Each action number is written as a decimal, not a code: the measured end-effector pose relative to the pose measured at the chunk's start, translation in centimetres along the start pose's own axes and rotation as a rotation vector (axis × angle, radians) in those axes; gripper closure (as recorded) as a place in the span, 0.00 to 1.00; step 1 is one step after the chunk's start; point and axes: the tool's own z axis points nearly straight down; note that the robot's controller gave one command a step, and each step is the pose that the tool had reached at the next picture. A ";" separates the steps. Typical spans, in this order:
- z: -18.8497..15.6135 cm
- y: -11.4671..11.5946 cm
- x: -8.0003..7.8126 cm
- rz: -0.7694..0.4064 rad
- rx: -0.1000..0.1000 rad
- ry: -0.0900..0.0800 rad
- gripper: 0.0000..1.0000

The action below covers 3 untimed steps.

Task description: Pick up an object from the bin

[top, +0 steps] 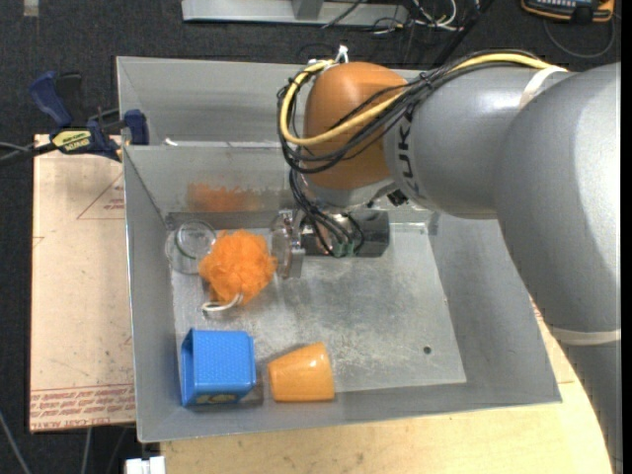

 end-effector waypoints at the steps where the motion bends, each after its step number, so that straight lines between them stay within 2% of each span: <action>1: -4.0 -0.6 -1.7 -0.049 -0.001 -0.017 0.00; 2: -4.0 -0.6 -1.7 -0.048 -0.001 -0.014 0.00; 3: -0.3 1.2 -0.9 -0.099 0.000 -0.023 0.00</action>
Offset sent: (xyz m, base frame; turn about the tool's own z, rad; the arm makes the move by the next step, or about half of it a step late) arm 0.0000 0.0000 0.0000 0.0000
